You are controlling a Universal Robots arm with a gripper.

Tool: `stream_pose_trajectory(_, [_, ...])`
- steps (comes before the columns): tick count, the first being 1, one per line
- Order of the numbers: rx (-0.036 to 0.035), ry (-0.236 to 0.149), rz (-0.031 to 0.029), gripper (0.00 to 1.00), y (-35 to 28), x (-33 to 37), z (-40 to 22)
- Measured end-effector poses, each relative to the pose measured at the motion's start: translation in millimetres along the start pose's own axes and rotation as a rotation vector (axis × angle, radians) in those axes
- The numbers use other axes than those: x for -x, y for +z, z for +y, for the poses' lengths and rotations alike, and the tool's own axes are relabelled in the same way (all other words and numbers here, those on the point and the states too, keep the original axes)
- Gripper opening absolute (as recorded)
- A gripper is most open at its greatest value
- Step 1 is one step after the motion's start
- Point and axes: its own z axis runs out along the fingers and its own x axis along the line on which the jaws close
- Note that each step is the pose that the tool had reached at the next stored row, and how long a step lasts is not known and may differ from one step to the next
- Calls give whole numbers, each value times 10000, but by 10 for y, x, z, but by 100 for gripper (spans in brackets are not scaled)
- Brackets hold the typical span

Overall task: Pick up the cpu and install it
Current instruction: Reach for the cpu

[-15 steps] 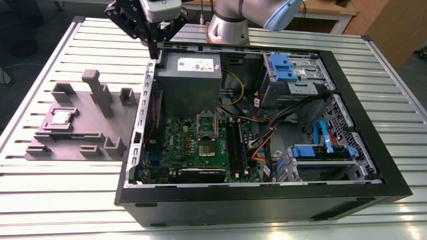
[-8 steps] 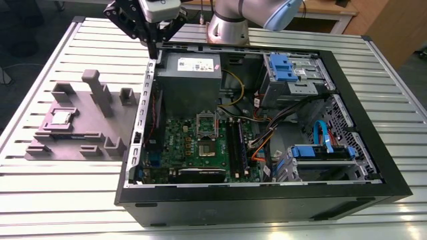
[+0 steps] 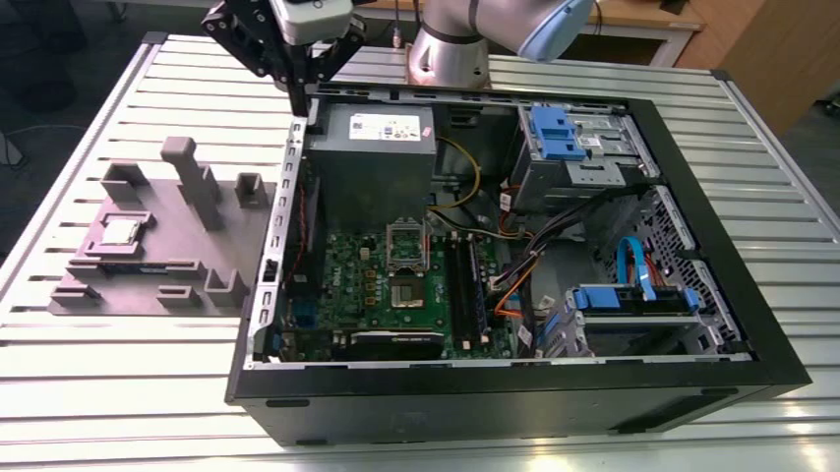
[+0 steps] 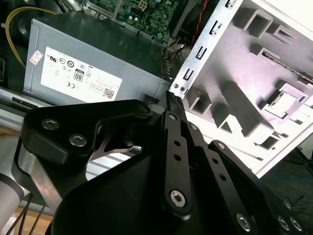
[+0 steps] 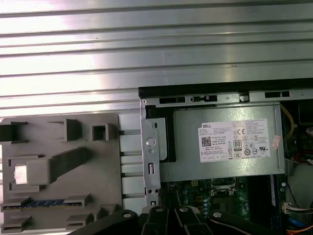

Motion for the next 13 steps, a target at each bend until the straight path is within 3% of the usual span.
stream_pose_trajectory(13, [0,0,-1,10,7,-40,-3])
